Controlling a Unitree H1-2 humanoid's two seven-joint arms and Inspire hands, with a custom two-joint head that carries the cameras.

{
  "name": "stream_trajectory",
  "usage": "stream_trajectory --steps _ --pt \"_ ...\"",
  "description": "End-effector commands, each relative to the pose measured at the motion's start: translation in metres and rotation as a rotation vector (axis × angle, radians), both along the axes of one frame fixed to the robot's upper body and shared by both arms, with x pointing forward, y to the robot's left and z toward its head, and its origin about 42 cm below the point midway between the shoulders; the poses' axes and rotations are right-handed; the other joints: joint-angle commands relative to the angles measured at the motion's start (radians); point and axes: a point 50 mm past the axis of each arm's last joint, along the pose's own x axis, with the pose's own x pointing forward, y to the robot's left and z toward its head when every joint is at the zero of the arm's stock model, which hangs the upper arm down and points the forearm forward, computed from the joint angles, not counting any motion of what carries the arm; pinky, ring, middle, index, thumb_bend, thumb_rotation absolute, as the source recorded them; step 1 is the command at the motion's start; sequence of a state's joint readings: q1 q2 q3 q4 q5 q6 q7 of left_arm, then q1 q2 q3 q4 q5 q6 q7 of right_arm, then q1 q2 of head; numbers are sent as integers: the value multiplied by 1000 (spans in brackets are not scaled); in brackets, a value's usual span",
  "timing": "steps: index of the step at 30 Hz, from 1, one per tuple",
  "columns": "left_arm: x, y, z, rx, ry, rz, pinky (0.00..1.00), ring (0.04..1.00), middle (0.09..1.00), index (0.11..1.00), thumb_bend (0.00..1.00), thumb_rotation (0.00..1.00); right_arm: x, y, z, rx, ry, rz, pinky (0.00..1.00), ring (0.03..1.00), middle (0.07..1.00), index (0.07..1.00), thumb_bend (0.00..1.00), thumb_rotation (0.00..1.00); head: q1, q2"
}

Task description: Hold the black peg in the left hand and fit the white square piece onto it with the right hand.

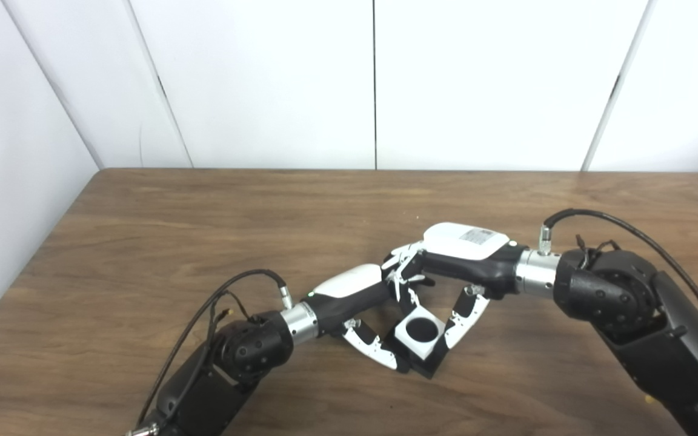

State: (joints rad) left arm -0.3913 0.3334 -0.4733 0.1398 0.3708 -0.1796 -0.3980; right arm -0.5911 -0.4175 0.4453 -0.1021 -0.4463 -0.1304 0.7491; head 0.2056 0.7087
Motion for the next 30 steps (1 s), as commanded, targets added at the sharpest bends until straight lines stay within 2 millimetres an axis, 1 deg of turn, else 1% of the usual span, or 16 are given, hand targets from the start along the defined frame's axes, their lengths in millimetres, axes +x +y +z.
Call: stream_trajectory --steps 1,8,13,17,18,19,20,22,24,30 --pt "-7 1 -14 84 20 -9 1000 1000 956 493 520 80 6 6 23 33 -75 28 874 900 830 480 512 140 0 1" --pt "-7 1 -13 92 20 -8 1000 1000 958 493 521 78 11 3 14 28 -57 5 871 899 829 480 514 138 -4 3" --pt "-6 2 -12 100 28 -6 1000 1000 961 493 520 79 15 -3 9 4 -63 -8 873 900 832 482 513 142 -10 -1" --pt "-4 4 -12 94 27 -2 1000 1000 959 493 521 78 16 -6 13 -71 -42 -30 923 942 884 496 518 161 -14 -1" --pt "-4 4 -12 95 29 -1 1000 1000 958 493 521 78 16 -7 14 -80 -39 -33 927 949 894 590 672 250 -14 -1" --pt "-4 5 -12 95 30 0 1000 1000 958 492 521 79 16 -7 14 -85 -38 -34 921 950 900 652 766 301 -14 -1" --pt "-4 5 -11 96 31 0 1000 1000 957 492 520 79 16 -7 15 -90 -37 -35 913 948 905 700 831 334 -14 0" --pt "-4 5 -11 95 33 -1 1000 1000 958 492 520 79 15 -8 15 -95 -30 -38 911 950 913 735 871 345 -16 -1" --pt "-4 5 -10 98 33 0 1000 1000 958 493 520 80 15 -8 16 -102 -29 -39 916 953 920 755 888 350 -16 -1" --pt "-3 5 -10 93 38 5 1000 1000 956 492 521 79 14 -10 17 -96 -25 -48 920 954 925 770 915 328 -18 0"
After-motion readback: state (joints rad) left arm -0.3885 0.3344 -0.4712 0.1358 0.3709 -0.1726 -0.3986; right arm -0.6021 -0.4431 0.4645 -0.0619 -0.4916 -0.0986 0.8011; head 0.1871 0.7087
